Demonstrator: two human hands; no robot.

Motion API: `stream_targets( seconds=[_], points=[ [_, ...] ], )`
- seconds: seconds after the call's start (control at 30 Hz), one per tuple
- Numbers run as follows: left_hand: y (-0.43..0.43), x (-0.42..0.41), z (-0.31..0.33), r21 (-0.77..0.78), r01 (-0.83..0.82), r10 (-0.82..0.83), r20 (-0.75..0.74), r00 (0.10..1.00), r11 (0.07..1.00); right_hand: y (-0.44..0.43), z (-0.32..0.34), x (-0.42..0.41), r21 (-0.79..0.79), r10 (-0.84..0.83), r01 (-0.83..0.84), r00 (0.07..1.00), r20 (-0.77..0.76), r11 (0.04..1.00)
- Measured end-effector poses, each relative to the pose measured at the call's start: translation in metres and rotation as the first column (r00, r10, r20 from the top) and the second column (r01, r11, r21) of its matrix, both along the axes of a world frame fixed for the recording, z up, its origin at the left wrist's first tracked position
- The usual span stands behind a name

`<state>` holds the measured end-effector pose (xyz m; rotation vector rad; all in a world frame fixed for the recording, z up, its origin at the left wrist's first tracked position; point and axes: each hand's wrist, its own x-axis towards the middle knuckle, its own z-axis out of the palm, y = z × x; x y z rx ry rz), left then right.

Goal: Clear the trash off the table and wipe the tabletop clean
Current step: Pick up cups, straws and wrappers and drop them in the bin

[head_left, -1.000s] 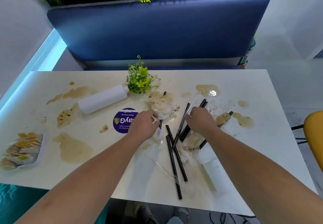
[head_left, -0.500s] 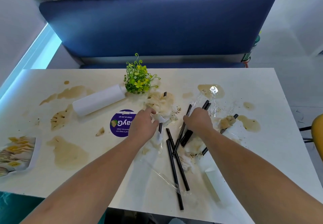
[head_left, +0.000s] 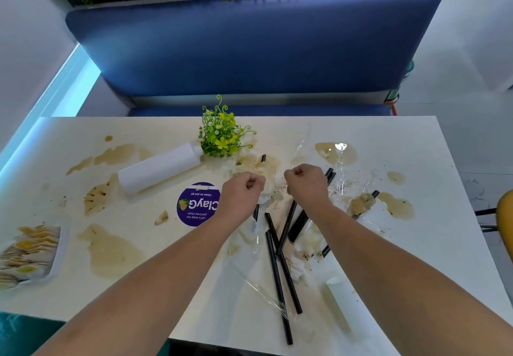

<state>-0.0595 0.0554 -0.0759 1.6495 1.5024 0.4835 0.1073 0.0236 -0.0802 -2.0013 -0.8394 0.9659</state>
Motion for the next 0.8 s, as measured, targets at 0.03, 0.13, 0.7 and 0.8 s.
stream_targets(
  seconds=[0.03,0.13,0.7,0.8],
  points=[
    [0.003,0.002,0.004,-0.025,-0.022,0.022,0.018,1.0,0.999,0.001,0.003,-0.003,0.02,0.017,-0.017,1.0,-0.003,1.0],
    [0.014,0.005,0.012,-0.104,-0.071,0.082,0.104,0.991,0.992,0.003,0.008,-0.011,0.093,0.109,-0.103,0.992,-0.061,0.99],
    [0.022,-0.044,0.007,-0.112,-0.213,0.228,0.146,0.962,0.971,0.02,-0.015,-0.033,-0.003,0.354,-0.378,0.864,0.359,0.926],
    [0.023,-0.058,0.007,-0.132,-0.208,0.222,0.103,0.969,0.969,0.028,-0.02,-0.036,-0.087,0.382,-0.402,0.75,0.54,0.912]
  ],
)
